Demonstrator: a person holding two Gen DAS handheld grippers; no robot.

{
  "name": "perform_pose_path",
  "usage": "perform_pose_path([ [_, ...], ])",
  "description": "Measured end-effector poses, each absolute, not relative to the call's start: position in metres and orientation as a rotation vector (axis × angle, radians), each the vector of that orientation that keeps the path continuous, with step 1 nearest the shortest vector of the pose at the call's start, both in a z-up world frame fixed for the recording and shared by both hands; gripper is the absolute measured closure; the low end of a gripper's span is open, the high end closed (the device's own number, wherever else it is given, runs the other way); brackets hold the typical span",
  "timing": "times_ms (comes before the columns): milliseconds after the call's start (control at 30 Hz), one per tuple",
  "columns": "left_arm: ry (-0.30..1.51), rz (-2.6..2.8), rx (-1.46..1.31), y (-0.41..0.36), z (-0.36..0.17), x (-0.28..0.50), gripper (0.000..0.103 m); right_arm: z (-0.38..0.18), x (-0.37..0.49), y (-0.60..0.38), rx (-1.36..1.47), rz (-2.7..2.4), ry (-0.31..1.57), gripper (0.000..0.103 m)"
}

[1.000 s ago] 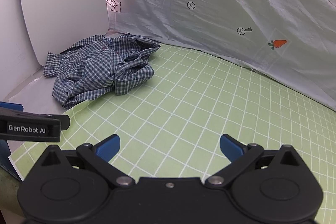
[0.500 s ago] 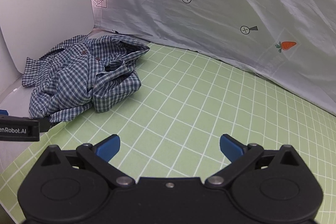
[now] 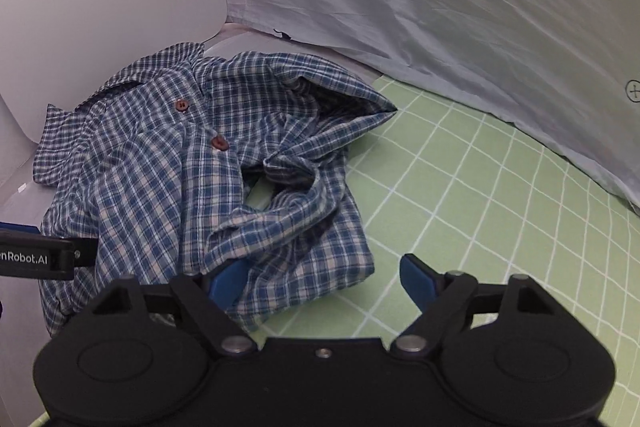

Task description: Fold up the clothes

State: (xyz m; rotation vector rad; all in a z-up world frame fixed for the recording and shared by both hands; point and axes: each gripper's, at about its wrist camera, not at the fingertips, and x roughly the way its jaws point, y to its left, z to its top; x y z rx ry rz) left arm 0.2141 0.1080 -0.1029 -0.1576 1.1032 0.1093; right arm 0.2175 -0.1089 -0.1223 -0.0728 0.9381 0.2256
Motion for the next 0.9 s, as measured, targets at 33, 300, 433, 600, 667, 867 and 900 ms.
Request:
perform_pose_path([
  [33, 1.104, 0.103, -0.187, 0.11, -0.105, 0.215, 0.013, -0.127, 0.223, -0.105, -0.071, 0.237, 0.95, 0.032],
  [300, 1.054, 0.119, -0.286, 0.106, -0.098, 0.21, 0.085, -0.122, 0.214, -0.118, 0.002, 0.252, 0.881, 0.094],
  [433, 0.934, 0.084, -0.283, 0.102, -0.063, 0.197, 0.089, -0.095, 0.186, -0.148, 0.06, 0.174, 0.766, 0.095],
  [600, 0.812, -0.02, -0.226, 0.07, -0.015, 0.175, 0.091, -0.058, 0.131, -0.214, 0.158, -0.023, 0.639, 0.095],
  [667, 0.792, -0.079, -0.219, 0.048, -0.004, 0.161, 0.093, -0.051, 0.107, -0.244, 0.156, -0.111, 0.621, 0.095],
  [867, 0.799, -0.296, -0.168, -0.043, -0.009, 0.11, 0.093, -0.064, 0.018, -0.335, 0.246, -0.367, 0.649, 0.095],
  [900, 0.81, -0.33, -0.159, -0.059, -0.014, 0.1, 0.093, -0.066, 0.003, -0.347, 0.256, -0.402, 0.658, 0.095],
])
